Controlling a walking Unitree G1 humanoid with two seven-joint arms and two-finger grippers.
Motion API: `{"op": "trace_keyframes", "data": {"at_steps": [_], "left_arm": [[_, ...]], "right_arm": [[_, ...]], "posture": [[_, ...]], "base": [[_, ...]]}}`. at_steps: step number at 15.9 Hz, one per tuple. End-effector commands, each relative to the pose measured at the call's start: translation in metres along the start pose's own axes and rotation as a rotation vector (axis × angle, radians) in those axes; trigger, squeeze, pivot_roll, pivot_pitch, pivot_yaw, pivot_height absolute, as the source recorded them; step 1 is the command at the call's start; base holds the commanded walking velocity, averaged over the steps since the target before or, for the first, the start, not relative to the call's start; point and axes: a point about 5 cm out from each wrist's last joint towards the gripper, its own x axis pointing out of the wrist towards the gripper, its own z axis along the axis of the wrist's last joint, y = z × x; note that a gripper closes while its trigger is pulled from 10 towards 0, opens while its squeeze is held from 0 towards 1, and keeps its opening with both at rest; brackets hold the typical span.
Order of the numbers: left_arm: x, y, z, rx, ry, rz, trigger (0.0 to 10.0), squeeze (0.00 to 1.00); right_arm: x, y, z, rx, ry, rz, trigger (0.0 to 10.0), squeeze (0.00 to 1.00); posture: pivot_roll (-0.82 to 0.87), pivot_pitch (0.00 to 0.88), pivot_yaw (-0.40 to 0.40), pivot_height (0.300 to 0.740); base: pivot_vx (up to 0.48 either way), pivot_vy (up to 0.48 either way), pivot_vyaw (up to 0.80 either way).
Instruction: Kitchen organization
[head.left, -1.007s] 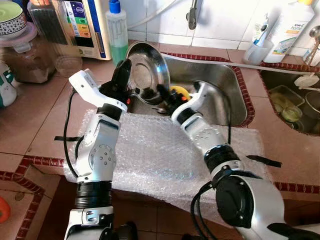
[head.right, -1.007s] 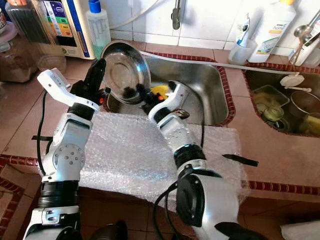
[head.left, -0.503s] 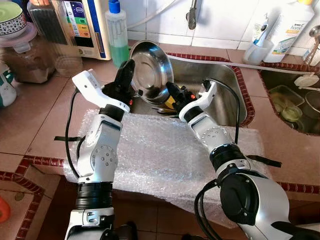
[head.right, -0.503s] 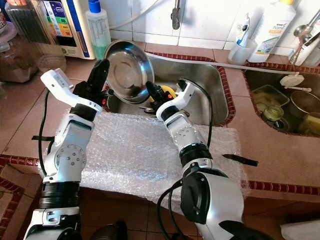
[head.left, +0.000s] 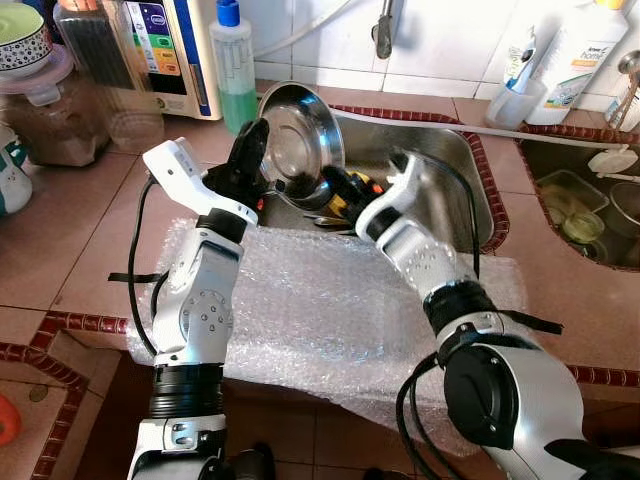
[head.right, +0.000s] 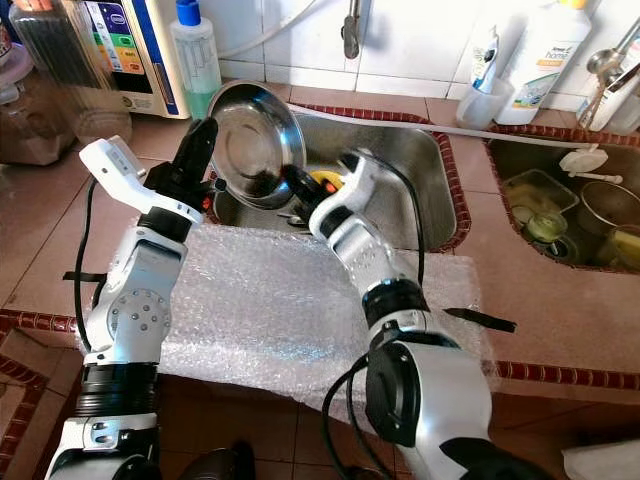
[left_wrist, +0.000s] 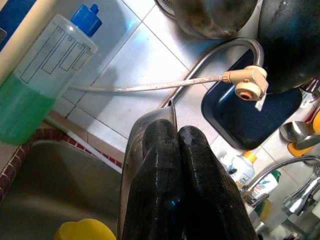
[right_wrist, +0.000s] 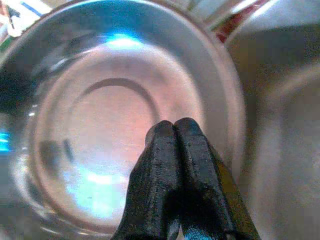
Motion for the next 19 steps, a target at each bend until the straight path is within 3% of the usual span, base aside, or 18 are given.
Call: {"op": "trace_keyframes", "data": {"at_steps": [1,5,6,7,19], "left_arm": [[0.001,-0.005,-0.001,0.012,-0.003,-0.033,0.0,0.00],[0.002,-0.006,-0.001,0.010,-0.009,-0.033,0.0,0.00],[0.002,-0.006,0.000,0.010,-0.012,-0.034,0.0,0.00],[0.002,-0.006,0.000,0.010,-0.013,-0.033,0.0,0.00],[0.002,-0.006,0.000,0.010,-0.013,-0.033,0.0,0.00]], "right_arm": [[0.002,0.004,0.006,-0.036,0.009,0.016,10.0,0.00],[-0.001,0.000,0.002,-0.042,0.035,-0.007,10.0,0.00],[-0.002,-0.003,-0.003,-0.047,0.074,-0.036,6.3,0.00],[-0.003,-0.006,-0.006,-0.052,0.093,-0.061,1.1,0.00],[-0.003,-0.006,-0.006,-0.052,0.093,-0.061,1.1,0.00]], "posture": [[0.09,0.152,-0.041,0.740],[0.09,0.147,-0.046,0.740],[0.09,0.148,-0.048,0.740],[0.09,0.147,-0.051,0.740],[0.09,0.147,-0.051,0.740]], "base": [[0.000,0.000,0.00],[0.000,0.000,0.00],[0.000,0.000,0.00],[0.000,0.000,0.00],[0.000,0.000,0.00]]}}
